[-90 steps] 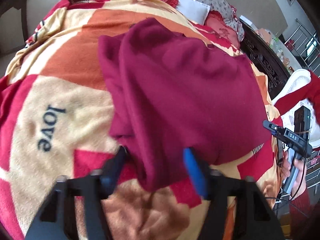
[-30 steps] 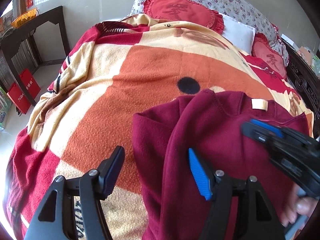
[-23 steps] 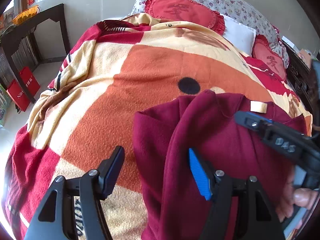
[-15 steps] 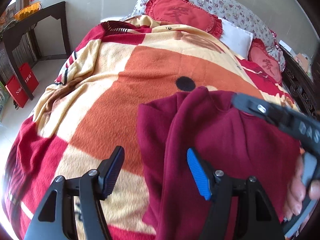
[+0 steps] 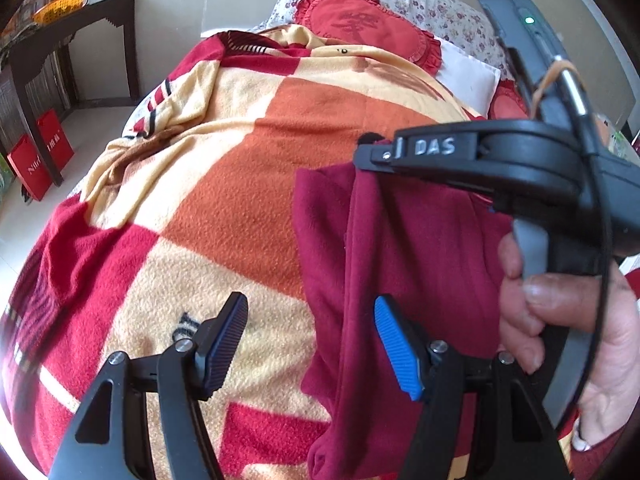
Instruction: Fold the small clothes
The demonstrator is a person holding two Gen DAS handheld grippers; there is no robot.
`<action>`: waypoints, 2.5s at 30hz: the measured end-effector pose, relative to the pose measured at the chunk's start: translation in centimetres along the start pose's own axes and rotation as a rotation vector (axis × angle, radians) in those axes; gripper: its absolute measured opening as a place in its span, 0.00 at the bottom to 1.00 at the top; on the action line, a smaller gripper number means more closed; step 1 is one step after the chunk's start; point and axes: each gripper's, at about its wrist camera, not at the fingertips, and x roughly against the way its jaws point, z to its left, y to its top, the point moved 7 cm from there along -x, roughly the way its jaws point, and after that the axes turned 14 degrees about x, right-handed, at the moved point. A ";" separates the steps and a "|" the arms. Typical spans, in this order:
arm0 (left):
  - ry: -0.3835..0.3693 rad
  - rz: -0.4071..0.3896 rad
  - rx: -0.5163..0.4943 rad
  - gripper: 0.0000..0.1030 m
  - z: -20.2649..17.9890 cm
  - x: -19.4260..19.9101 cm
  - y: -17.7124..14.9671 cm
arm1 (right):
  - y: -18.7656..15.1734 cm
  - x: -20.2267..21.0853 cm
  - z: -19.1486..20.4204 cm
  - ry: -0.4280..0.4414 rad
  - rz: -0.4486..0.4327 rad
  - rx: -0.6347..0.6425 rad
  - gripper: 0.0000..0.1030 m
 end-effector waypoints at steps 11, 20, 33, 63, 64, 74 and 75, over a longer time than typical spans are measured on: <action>-0.005 0.014 0.034 0.69 0.3 -0.4 -0.4 | -1.7 1.8 -1.2 0.036 0.014 -0.024 0.05; 0.001 0.010 0.030 0.69 0.0 -0.6 -0.5 | -7.7 9.4 -10.4 -0.281 -0.055 -0.063 0.05; 0.007 0.026 0.037 0.73 -0.1 -0.5 -0.8 | -7.5 9.2 -9.8 -0.258 -0.064 -0.112 0.09; -0.157 0.089 0.208 0.80 3.3 0.6 -4.5 | -2.8 -3.5 4.6 -0.161 0.283 0.213 0.52; -0.154 0.087 0.205 0.80 3.2 0.6 -4.6 | -2.8 -3.5 4.5 -0.164 0.279 0.211 0.52; -0.134 0.084 0.182 0.80 2.5 0.4 -4.3 | -3.2 -1.6 3.7 -0.126 0.211 0.191 0.09; -0.140 0.081 0.169 0.80 2.1 0.5 -4.3 | -3.1 -1.1 3.5 -0.105 0.197 0.181 0.07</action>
